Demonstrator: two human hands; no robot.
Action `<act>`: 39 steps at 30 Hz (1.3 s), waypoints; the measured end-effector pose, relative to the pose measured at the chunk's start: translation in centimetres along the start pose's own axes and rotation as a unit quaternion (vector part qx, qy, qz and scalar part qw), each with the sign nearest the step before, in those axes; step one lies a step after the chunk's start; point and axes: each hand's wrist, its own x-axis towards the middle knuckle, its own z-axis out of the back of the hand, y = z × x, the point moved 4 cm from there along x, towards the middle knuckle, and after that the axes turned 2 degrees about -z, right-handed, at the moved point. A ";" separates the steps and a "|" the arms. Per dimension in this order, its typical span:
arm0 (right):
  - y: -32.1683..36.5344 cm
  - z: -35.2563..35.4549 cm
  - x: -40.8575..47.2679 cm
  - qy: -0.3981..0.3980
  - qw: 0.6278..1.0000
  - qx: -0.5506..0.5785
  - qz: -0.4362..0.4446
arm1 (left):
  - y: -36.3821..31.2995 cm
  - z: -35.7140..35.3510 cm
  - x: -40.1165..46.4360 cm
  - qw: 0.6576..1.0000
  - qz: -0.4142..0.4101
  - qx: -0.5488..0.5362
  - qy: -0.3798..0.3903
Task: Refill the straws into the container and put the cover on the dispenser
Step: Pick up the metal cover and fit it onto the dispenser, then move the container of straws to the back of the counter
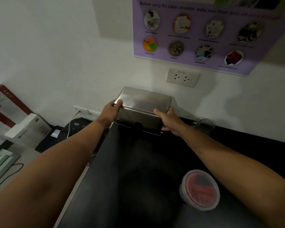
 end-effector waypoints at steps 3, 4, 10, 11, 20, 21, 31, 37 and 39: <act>-0.1 1.1 -0.8 0.033 0.999 0.015 -0.006 | 0.0 0.2 -1.1 0.999 0.023 0.029 -0.021; -0.1 1.7 -1.2 0.045 0.999 0.012 -0.006 | 0.3 0.2 -1.7 0.999 0.037 0.033 -0.017; -0.9 5.2 -6.3 0.126 0.980 -0.135 0.068 | 2.8 0.1 -6.7 0.990 0.093 0.098 0.037; -1.2 5.9 -7.5 0.132 0.975 -0.156 0.087 | 3.2 -0.2 -7.8 0.989 0.085 0.109 0.051; -8.0 10.5 -15.5 0.127 0.958 -0.229 0.114 | 5.9 -7.2 -20.0 0.961 0.043 0.104 0.253; -8.9 10.9 -16.0 0.116 0.960 -0.228 0.114 | 5.9 -8.1 -21.3 0.956 0.048 0.095 0.274; -16.5 13.2 -18.1 0.101 0.958 -0.254 0.086 | 4.6 -16.4 -30.2 0.928 0.069 0.086 0.355; -18.1 13.0 -18.8 0.127 0.962 -0.229 0.079 | 4.1 -18.7 -32.4 0.945 0.074 0.029 0.317; -18.0 13.0 -18.7 0.123 0.964 -0.219 0.084 | 3.9 -18.9 -32.5 0.948 0.075 0.011 0.310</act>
